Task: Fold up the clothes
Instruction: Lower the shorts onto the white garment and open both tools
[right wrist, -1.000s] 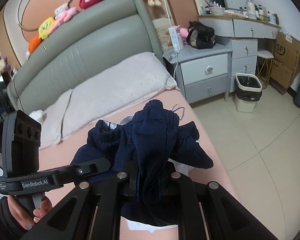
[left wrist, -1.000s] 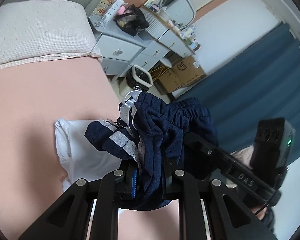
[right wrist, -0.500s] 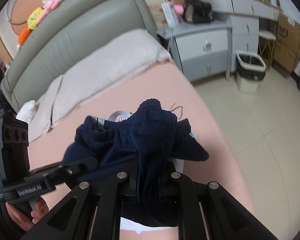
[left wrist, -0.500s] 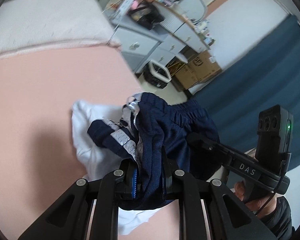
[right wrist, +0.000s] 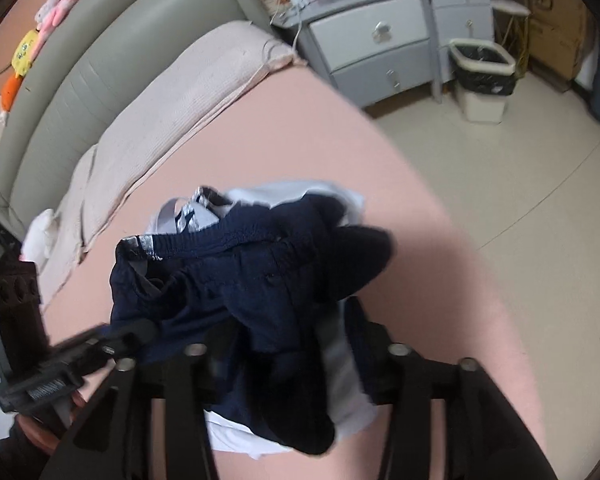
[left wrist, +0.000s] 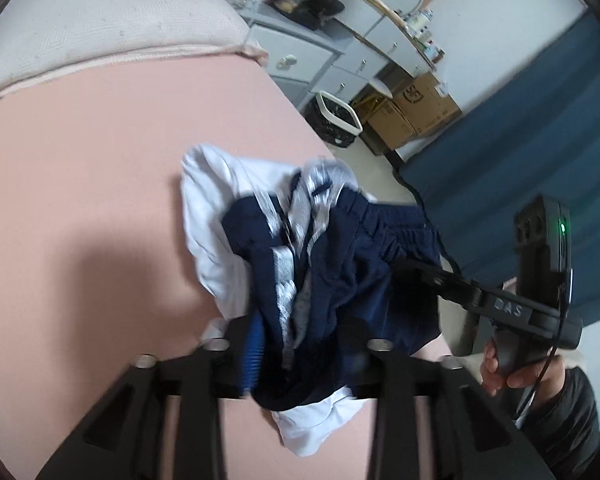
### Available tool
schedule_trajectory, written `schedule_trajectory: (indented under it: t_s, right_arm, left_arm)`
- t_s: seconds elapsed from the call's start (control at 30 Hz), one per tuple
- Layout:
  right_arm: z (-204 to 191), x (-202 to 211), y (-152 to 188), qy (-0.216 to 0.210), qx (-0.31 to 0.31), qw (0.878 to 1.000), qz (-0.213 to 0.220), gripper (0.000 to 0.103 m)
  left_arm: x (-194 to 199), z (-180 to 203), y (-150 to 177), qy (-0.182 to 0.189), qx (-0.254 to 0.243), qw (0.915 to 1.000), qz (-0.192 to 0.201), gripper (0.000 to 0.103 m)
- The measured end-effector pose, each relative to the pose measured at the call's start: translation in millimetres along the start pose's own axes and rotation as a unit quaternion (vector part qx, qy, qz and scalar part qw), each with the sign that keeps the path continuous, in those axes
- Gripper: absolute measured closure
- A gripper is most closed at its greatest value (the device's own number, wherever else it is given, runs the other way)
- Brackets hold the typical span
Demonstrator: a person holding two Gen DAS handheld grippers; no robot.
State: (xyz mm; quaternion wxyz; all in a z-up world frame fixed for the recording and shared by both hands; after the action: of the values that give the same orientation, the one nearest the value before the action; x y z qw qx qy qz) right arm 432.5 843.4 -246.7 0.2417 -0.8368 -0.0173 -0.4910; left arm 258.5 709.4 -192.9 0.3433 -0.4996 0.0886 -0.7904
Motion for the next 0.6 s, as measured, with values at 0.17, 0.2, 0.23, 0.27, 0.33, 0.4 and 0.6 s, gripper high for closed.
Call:
schedule_trajectory:
  t_s: [0.17,0.2,0.23,0.27,0.33,0.4,0.6]
  right_arm:
    - [-6,49,-8,0.052,0.048,0.995,0.063,0.042]
    - [-9,59,-9,0.063,0.060,0.993,0.079,0.042]
    - [-16,66,-11,0.066,0.074,0.991,0.090,0.042]
    - [-23,73,-13,0.069,0.088,0.989,0.101,0.040]
    - [-37,86,-16,0.074,0.117,0.983,0.124,0.035]
    - [-47,92,-16,0.054,0.120,0.982,0.138,0.032]
    - [-65,93,-9,0.057,0.129,0.977,0.157,0.099]
  left_arm:
    - [45,8,-18,-0.011,-0.026,0.9980,0.056,0.020]
    - [52,12,-21,-0.011,-0.036,0.9969,0.069,0.020]
    - [59,19,-24,-0.006,-0.050,0.9954,0.081,0.020]
    - [63,25,-26,-0.001,-0.060,0.9944,0.088,0.020]
    - [63,36,-30,0.007,-0.068,0.9935,0.091,0.020]
    - [54,47,-29,0.024,-0.083,0.9927,0.084,0.020]
    - [22,64,-11,0.065,-0.099,0.9918,0.049,0.073]
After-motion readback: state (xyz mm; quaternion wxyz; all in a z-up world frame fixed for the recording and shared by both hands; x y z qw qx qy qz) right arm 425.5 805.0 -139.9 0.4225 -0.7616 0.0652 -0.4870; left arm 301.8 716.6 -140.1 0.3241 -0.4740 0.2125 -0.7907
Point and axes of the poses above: each gripper's, at about its wrist camera, not at the fingertips, and x roughly against the way its jaws point, z to its right, y to its underside, the point moved 6 cm from there along -x, roughly the way its jaws point, and after that the axes turned 5 degrees about -x, right-handed, at the moved point
